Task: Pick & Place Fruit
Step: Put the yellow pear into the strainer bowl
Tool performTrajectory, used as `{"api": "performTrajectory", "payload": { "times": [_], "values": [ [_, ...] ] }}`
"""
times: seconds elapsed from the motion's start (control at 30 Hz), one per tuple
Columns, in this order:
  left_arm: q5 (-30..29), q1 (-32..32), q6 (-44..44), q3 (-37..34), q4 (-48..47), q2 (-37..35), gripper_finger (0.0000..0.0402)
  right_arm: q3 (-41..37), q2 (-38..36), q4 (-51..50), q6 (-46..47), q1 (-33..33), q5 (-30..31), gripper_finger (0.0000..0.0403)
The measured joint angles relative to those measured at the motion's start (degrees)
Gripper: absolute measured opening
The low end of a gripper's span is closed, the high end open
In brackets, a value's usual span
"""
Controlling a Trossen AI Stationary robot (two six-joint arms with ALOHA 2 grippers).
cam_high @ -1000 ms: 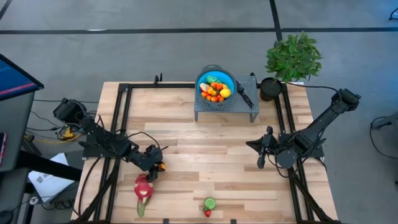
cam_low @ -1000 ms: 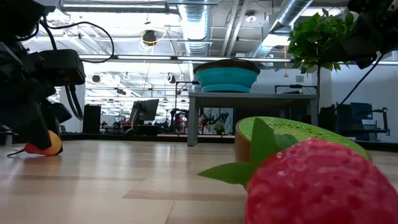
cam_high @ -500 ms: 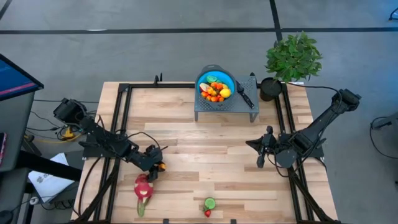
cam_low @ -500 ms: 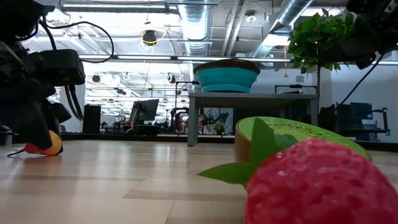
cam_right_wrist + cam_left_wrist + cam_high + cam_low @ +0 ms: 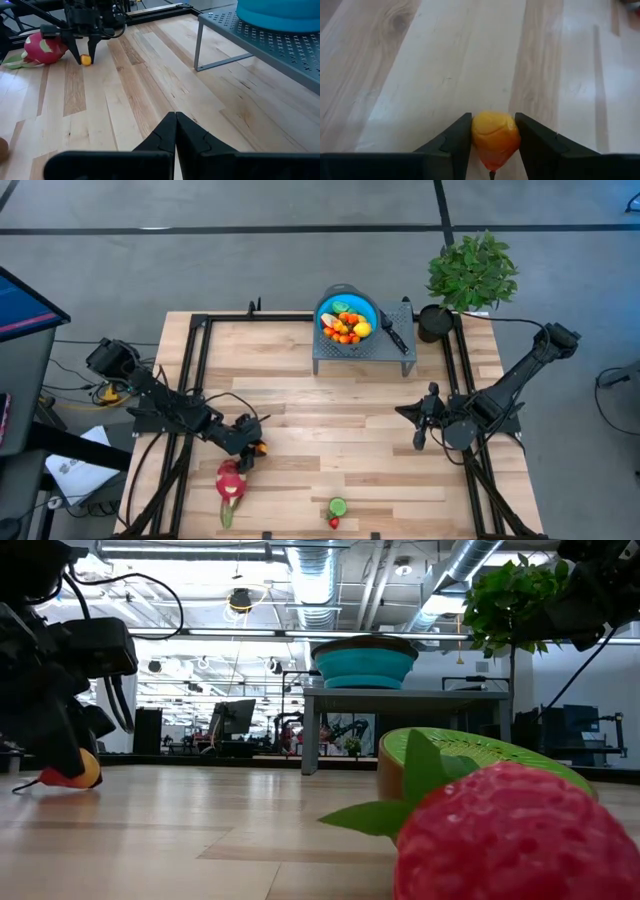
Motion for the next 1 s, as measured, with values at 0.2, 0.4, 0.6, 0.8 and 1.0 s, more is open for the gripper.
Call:
{"api": "performTrajectory", "payload": {
  "times": [0.2, 0.4, 0.6, 0.8, 1.0],
  "values": [
    [0.0, 0.7, 0.1, 0.0, 4.2, 0.0, 0.0131, 0.0, 0.0, 0.0, 0.0, 0.0, 0.0, 0.0],
    [-0.1, 3.0, 0.1, 0.0, 12.6, 0.0, 0.0132, 0.0, 0.0, 0.0, 0.0, 0.0, 0.0, 0.0],
    [-0.2, 7.3, 0.1, 0.1, 23.5, 0.0, 0.013, 0.0, 0.0, 0.0, 0.0, 0.0, 0.0, 0.0],
    [-2.8, 15.0, 1.2, 0.2, 37.2, -0.1, 0.0129, 0.0, 0.0, 0.0, -0.5, 0.0, 0.2, 0.0],
    [-4.7, 21.9, 14.8, 6.4, 39.2, -0.1, 0.0128, 0.0, 0.0, 0.0, -0.6, 0.0, 0.2, 0.0]
  ]
}}
